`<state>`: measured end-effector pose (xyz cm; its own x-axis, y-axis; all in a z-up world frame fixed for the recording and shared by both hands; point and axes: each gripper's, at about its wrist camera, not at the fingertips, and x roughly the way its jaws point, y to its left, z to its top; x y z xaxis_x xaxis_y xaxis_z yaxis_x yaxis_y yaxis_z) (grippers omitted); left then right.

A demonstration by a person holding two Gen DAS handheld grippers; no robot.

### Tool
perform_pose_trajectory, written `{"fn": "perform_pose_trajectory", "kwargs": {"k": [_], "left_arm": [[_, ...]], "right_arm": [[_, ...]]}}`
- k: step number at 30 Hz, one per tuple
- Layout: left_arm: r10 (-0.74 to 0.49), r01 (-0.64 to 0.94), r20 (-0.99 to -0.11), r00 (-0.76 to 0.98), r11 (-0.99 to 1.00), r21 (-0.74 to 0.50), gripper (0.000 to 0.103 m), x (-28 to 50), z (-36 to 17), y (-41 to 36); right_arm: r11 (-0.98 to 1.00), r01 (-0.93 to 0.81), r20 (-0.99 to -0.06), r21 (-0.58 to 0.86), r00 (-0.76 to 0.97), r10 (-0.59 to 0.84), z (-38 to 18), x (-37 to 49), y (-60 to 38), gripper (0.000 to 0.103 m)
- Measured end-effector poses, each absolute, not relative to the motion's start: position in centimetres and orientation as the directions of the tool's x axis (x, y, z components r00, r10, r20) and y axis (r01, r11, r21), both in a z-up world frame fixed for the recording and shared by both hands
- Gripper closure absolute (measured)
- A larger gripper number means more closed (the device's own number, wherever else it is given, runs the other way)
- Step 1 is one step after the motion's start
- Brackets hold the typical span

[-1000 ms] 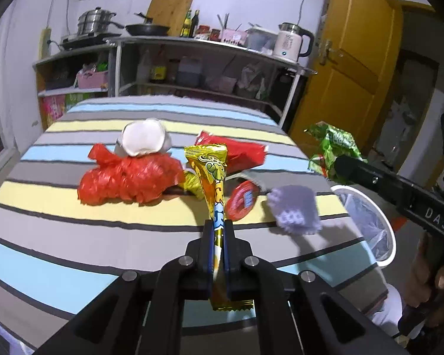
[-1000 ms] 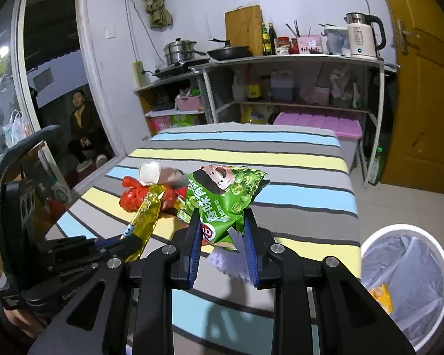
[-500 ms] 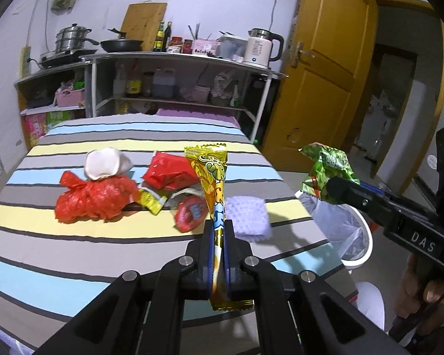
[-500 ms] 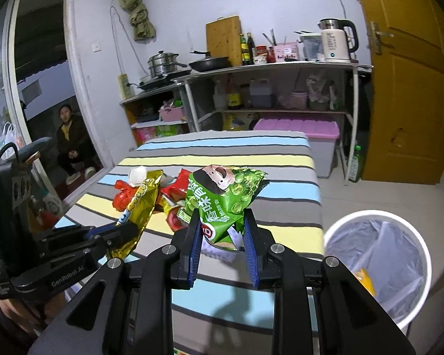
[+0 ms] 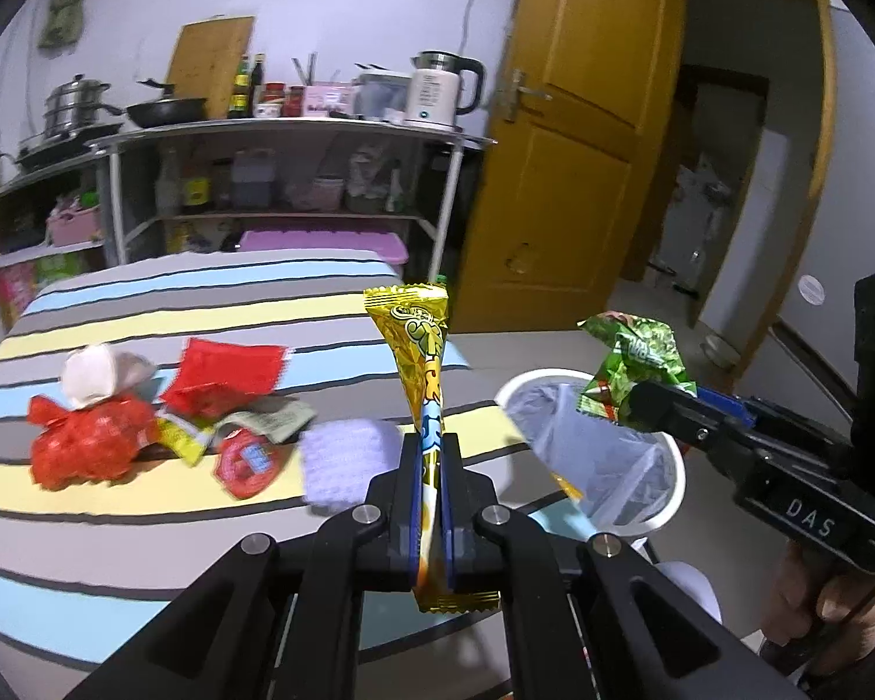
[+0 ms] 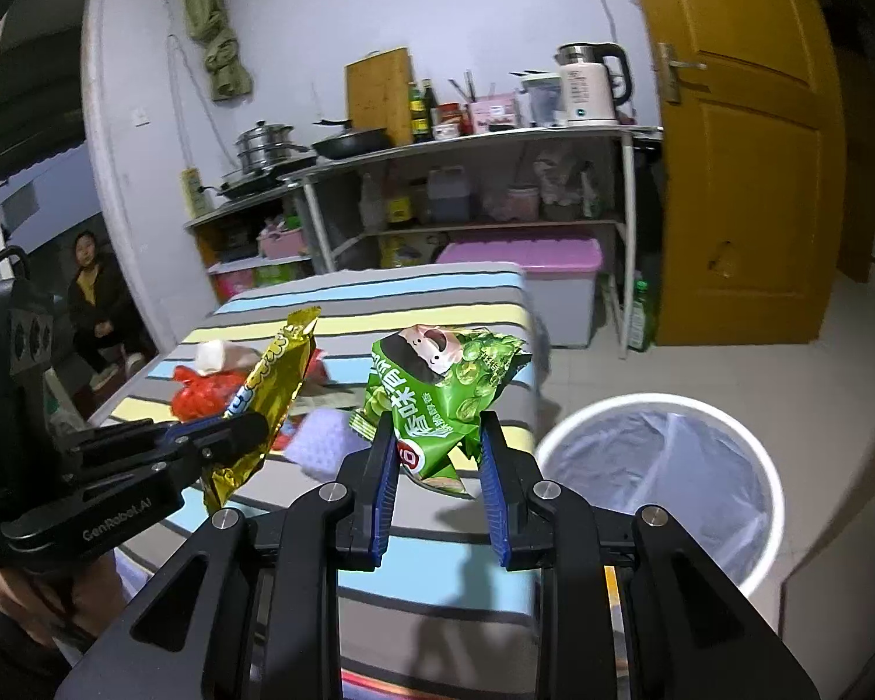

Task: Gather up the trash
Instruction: 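Carry the candy wrapper and green snack bag over the white trash bin, then open the right tool to drop the green bag while the left tool releases the candy wrapper into the bin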

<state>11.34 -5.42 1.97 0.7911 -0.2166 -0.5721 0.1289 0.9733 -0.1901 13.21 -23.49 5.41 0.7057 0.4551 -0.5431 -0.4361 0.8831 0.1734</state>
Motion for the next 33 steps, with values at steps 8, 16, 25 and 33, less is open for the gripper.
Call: {"fn": "perform_pose_trajectory", "kwargs": {"k": [8,16,25,33], "left_arm": [[-0.269,0.2,-0.587,0.763,0.963,-0.18,0.098,13.2,1.5,-9.1],[-0.312,0.255,-0.612,0.726,0.95,-0.183,0.098,15.5,0.5,-12.3],[-0.367,0.309,-0.627,0.687,0.929,-0.205,0.098,18.3,-0.3,-15.3],[-0.407,0.341,-0.639,0.652,0.911,-0.233,0.098,20.7,-1.4,-17.4]], "right_arm": [[0.914,-0.362,-0.552,0.18,0.733,0.399,4.8,13.9,-27.0,0.076],[0.933,-0.301,-0.568,0.199,0.74,0.36,3.8,14.8,-30.0,0.076],[0.946,-0.246,-0.592,0.211,0.738,0.324,2.3,16.1,-32.6,0.076],[0.957,-0.19,-0.626,0.217,0.726,0.286,1.1,17.7,-34.5,0.075]]}}
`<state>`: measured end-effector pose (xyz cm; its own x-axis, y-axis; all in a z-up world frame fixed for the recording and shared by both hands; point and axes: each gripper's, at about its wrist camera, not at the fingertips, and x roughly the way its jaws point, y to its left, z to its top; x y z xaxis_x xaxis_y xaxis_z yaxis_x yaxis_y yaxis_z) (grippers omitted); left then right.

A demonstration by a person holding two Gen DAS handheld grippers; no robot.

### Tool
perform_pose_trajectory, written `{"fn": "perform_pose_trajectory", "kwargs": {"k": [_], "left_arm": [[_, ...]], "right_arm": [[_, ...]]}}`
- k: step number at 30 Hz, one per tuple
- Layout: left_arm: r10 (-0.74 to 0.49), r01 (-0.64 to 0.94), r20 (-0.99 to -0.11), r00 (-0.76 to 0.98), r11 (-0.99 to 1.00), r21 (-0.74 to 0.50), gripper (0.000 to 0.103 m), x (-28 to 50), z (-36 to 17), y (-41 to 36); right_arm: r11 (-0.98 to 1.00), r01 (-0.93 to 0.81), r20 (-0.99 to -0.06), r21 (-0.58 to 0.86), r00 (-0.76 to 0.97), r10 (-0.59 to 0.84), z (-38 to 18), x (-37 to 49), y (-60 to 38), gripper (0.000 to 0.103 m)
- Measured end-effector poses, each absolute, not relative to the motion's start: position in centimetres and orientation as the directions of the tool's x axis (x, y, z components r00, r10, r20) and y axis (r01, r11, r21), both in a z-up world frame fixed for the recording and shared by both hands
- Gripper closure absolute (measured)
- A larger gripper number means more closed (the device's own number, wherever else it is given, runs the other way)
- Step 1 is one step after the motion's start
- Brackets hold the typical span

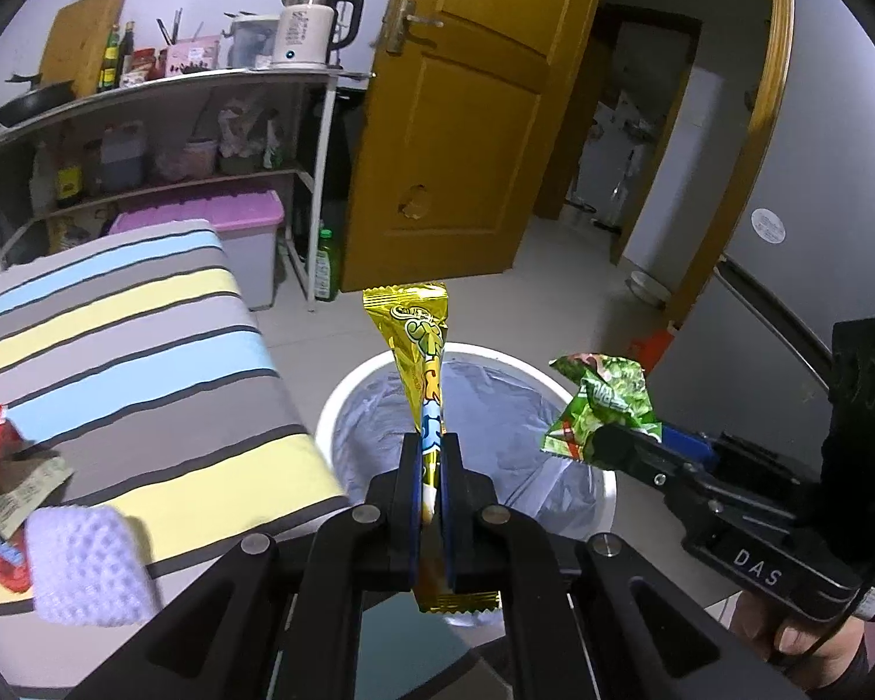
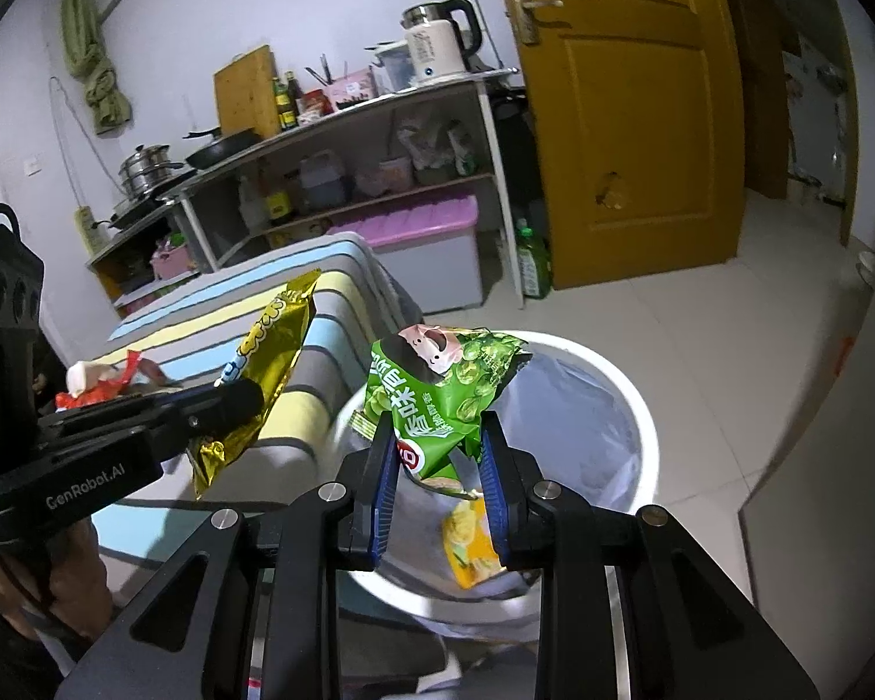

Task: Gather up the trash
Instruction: 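Open the right tool to drop the green bag while the left tool releases the candy wrapper into the bin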

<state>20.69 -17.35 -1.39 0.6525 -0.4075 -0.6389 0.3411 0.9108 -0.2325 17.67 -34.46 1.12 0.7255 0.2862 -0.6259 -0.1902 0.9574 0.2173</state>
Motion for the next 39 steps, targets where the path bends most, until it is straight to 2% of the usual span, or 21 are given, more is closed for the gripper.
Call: {"fn": "perform_pose_trajectory", "kwargs": {"k": [8,13,17,19,39], "left_arm": [[-0.433,0.353,-0.659,0.615,0.899,-0.26,0.098,23.2,-3.1,-18.8],[-0.445,0.348,-0.666,0.598,0.893,-0.284,0.087,24.3,-3.9,-18.9],[-0.446,0.346,-0.661,0.603,0.893,-0.287,0.085,24.5,-3.8,-18.6],[-0.448,0.345,-0.656,0.607,0.892,-0.29,0.08,24.6,-3.7,-18.4],[-0.381,0.291,-0.569,0.729,0.924,-0.247,0.08,18.2,0.5,-12.4]], "right_arm": [[0.965,-0.152,-0.661,0.214,0.705,0.258,-0.4,19.1,-35.5,0.071],[0.966,-0.131,-0.675,0.222,0.694,0.25,-1.2,20.0,-36.0,0.066],[0.966,-0.127,-0.675,0.225,0.695,0.249,-1.3,20.0,-36.1,0.062],[0.967,-0.132,-0.671,0.219,0.699,0.247,-1.1,20.0,-36.0,0.062],[0.93,-0.298,-0.606,0.214,0.706,0.366,2.3,16.6,-31.1,0.062]]}}
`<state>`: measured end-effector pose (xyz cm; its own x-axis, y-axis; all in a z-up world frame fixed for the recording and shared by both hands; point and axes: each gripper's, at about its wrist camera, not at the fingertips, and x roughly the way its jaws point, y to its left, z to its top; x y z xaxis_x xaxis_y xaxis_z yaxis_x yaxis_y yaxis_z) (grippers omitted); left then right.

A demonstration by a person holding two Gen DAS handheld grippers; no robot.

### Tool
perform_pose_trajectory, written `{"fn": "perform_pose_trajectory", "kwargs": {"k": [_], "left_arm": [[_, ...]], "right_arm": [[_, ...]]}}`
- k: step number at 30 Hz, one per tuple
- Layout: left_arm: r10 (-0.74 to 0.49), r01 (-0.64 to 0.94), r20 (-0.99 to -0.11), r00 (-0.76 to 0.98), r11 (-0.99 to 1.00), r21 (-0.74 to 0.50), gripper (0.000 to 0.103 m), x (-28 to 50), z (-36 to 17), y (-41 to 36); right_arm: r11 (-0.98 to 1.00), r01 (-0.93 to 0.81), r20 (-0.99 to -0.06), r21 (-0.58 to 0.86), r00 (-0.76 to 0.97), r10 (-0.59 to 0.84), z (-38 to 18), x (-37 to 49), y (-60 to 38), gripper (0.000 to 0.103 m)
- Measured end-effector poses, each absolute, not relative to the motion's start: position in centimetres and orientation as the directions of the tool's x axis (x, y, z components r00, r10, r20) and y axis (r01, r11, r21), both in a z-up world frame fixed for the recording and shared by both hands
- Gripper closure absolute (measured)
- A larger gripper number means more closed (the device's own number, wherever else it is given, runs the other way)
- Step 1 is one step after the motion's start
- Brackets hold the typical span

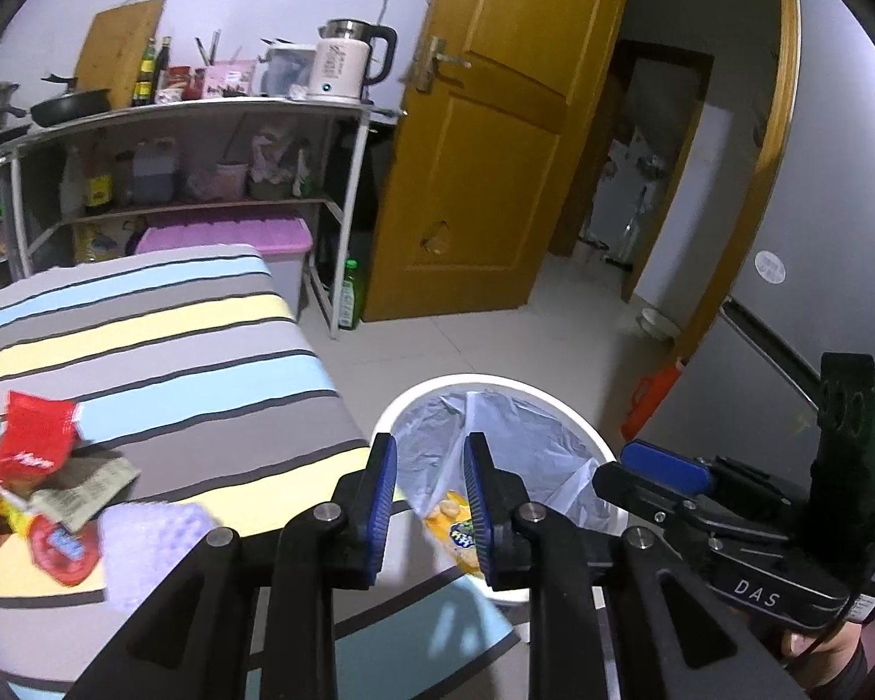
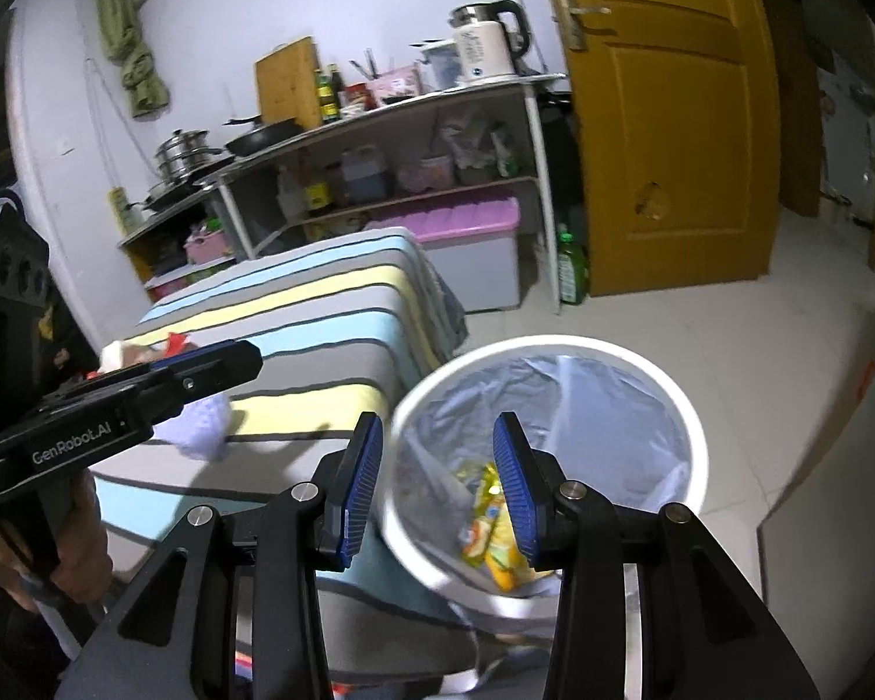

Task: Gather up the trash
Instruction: 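Open the right tool to drop the green bag while the left tool releases the candy wrapper into the bin, then reach the right tool to the white foam net while the left tool reaches the red wrapper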

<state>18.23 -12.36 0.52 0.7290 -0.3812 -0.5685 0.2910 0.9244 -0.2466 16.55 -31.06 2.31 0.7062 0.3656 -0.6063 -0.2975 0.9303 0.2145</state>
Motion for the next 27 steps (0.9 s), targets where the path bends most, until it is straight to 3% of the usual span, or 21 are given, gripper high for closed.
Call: {"fn": "perform_pose_trajectory", "kwargs": {"k": [11,16,27], "left_arm": [[-0.298,0.199,-0.541,0.786,0.951,-0.235,0.08,14.5,1.9,-6.7],[-0.245,0.141,-0.529,0.813,0.963,-0.229,0.08,12.6,1.9,-3.8],[-0.148,0.031,-0.553,0.82,0.976,-0.216,0.08,10.7,0.8,1.2]], "right_arm": [[0.877,-0.44,-0.578,0.192,0.672,0.464,4.0,14.1,-25.8,0.062],[0.855,-0.485,-0.574,0.181,0.654,0.493,4.0,13.5,-23.6,0.057],[0.81,-0.561,-0.585,0.173,0.603,0.542,3.3,13.7,-19.7,0.056]]}}
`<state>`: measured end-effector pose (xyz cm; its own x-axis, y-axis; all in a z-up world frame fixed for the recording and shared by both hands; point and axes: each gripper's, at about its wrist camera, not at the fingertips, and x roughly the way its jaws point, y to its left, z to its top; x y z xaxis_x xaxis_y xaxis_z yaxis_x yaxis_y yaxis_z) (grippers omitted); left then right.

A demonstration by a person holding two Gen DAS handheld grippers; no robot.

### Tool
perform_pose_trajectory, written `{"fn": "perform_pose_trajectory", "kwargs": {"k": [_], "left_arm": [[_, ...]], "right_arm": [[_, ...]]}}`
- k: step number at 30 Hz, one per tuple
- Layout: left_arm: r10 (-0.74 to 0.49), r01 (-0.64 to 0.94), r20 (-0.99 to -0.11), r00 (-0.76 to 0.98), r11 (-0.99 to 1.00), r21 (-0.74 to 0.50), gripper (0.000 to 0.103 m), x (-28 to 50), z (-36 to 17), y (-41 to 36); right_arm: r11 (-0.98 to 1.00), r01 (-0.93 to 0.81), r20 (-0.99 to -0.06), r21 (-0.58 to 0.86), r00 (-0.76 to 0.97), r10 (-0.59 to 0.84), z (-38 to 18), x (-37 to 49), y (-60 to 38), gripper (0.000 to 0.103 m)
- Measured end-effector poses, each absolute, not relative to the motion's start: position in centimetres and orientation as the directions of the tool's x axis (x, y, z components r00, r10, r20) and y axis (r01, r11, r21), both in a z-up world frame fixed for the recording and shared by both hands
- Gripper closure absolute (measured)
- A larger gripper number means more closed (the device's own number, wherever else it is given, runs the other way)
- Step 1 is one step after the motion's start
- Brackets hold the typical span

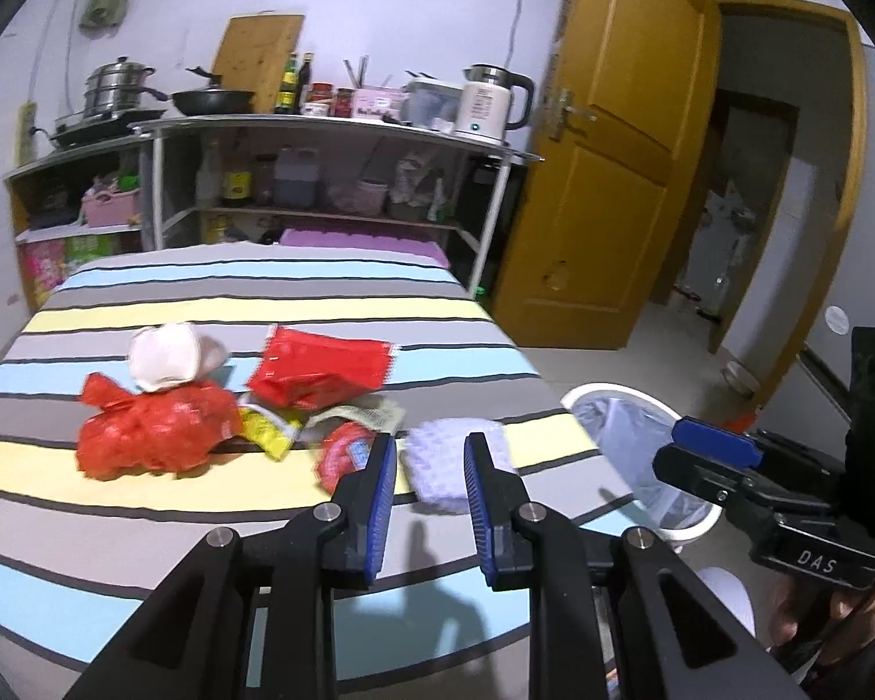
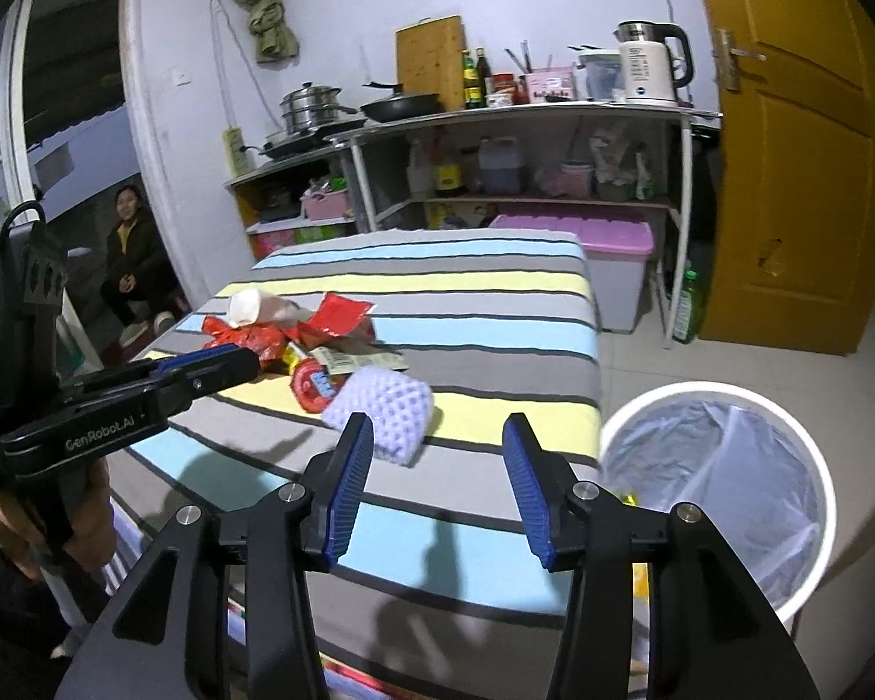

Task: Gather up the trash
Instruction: 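Reach the right tool to the white foam net while the left tool reaches the red wrapper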

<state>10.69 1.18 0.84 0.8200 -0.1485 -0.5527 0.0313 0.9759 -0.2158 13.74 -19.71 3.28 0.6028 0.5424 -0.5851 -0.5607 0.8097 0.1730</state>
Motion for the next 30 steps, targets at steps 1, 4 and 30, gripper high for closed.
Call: {"fn": "perform_pose_trajectory", "kwargs": {"k": [1,4,30], "left_arm": [[-0.142,0.023,-0.553,0.821,0.976,-0.217,0.08,10.7,0.8,1.6],[-0.127,0.002,-0.555,0.822,0.975,-0.221,0.08,10.6,0.6,2.6],[-0.106,-0.046,-0.569,0.815,0.968,-0.245,0.071,12.8,-1.3,7.1]], "right_arm": [[0.806,-0.566,-0.587,0.174,0.597,0.546,3.2,13.9,-19.4,0.055],[0.794,-0.583,-0.594,0.175,0.58,0.557,2.8,14.3,-18.6,0.055],[0.779,-0.588,-0.708,0.219,0.454,0.541,-1.4,19.2,-11.6,0.052]]}}
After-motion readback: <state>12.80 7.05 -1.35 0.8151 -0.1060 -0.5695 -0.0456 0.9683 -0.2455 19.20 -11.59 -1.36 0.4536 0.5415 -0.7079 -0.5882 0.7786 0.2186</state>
